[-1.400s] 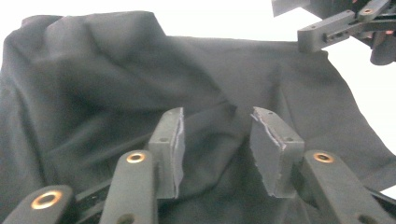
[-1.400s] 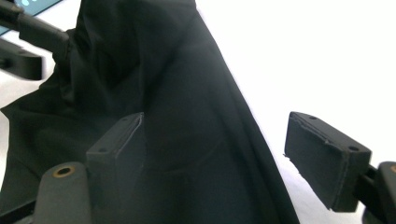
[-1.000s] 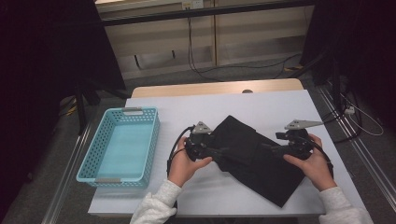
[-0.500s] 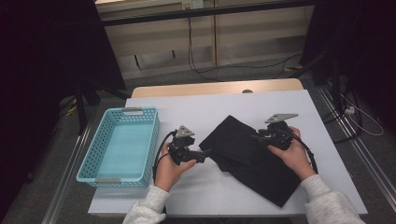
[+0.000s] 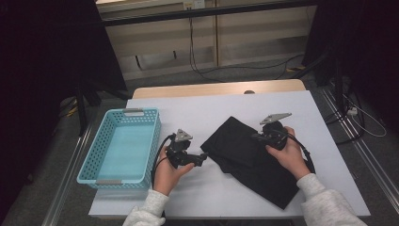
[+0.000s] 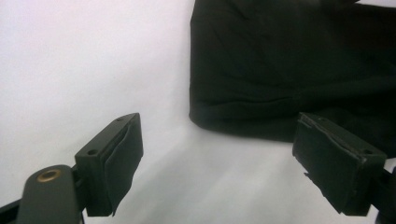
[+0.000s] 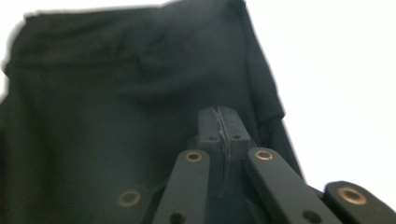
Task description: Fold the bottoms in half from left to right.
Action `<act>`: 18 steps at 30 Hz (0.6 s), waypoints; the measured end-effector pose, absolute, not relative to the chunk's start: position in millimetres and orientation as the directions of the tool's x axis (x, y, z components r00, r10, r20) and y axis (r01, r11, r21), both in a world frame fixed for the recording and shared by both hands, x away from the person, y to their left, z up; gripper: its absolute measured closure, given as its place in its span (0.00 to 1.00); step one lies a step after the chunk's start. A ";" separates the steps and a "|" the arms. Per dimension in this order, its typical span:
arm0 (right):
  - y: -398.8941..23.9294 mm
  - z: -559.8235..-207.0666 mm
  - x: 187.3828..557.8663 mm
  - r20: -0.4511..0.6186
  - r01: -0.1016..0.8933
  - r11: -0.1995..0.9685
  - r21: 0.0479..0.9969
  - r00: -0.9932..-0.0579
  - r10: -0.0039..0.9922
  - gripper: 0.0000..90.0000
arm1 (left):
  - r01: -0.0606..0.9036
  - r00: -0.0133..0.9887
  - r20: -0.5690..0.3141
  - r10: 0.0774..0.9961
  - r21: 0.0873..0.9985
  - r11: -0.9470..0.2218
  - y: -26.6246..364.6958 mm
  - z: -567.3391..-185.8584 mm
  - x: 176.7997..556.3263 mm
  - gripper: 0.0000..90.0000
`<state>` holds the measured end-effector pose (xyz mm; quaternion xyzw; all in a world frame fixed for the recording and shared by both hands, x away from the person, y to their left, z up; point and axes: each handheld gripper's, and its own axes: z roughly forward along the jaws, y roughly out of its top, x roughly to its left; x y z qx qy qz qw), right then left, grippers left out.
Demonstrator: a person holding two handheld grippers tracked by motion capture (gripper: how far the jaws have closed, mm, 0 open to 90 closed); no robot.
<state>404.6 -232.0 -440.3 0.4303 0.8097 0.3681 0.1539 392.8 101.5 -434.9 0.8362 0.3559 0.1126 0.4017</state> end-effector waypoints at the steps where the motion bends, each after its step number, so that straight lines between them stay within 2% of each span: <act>1: -232.3 -436.5 404.2 0.070 0.575 0.356 0.737 -0.588 0.806 1.00 | 0.504 0.724 -0.097 0.683 0.750 -0.428 101.1 -434.8 392.8 0.18; 7: -232.7 -424.3 414.4 0.062 0.543 0.330 0.772 -0.581 0.811 1.00 | 0.498 0.720 -0.091 0.687 0.757 -0.422 103.6 -432.7 393.5 0.18; 12: -234.1 -427.4 426.5 0.053 0.554 0.353 0.754 -0.586 0.808 1.00 | 0.497 0.720 -0.090 0.688 0.759 -0.421 103.8 -433.0 393.8 0.18; 13: -235.2 -429.2 425.8 0.041 0.560 0.361 0.745 -0.579 0.814 0.94 | 0.497 0.722 -0.091 0.686 0.758 -0.422 103.6 -433.4 393.8 0.18; 15: -235.6 -434.5 423.9 0.034 0.558 0.378 0.739 -0.591 0.806 0.77 | 0.494 0.724 -0.087 0.685 0.758 -0.426 104.4 -433.7 394.5 0.18; 18: -235.9 -443.9 422.2 0.028 0.588 0.394 0.707 -0.580 0.814 0.77 | 0.505 0.712 -0.096 0.696 0.759 -0.412 106.0 -434.1 394.7 0.18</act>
